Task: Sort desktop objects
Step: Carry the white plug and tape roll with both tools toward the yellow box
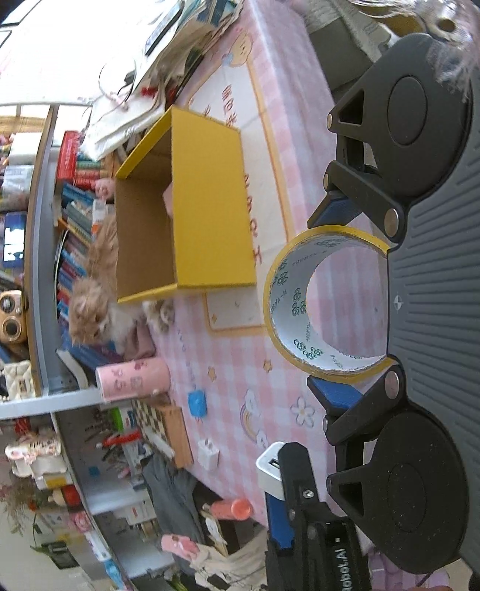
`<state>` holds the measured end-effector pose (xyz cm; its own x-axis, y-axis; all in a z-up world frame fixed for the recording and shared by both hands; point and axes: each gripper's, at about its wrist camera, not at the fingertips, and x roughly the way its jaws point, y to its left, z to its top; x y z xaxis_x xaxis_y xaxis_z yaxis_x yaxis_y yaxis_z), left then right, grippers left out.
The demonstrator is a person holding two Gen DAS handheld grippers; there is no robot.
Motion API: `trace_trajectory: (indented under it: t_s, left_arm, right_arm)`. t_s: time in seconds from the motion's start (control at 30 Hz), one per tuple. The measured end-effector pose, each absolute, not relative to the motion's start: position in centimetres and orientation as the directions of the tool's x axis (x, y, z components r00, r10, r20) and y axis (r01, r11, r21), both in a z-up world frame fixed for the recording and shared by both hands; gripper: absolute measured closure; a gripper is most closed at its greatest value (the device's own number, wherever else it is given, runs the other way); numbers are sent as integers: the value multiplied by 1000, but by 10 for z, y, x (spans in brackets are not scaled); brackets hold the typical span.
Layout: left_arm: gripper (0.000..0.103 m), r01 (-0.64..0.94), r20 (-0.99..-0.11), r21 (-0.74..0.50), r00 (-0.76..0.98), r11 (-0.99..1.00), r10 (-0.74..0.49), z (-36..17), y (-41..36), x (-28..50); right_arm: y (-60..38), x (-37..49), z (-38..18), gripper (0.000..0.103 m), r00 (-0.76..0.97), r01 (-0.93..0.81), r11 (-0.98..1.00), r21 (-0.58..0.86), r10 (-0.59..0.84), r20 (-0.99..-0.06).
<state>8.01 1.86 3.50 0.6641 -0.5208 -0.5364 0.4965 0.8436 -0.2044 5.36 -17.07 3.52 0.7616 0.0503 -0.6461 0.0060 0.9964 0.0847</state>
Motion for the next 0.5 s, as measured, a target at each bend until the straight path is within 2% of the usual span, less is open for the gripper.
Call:
trace_trajectory:
  t_s: [0.5]
  left_arm:
    - [58,614,-531,-180,598,769,-601,36,-26,90]
  right_arm:
    - [-216,36,36,22,764,175,980,99,-72,-641]
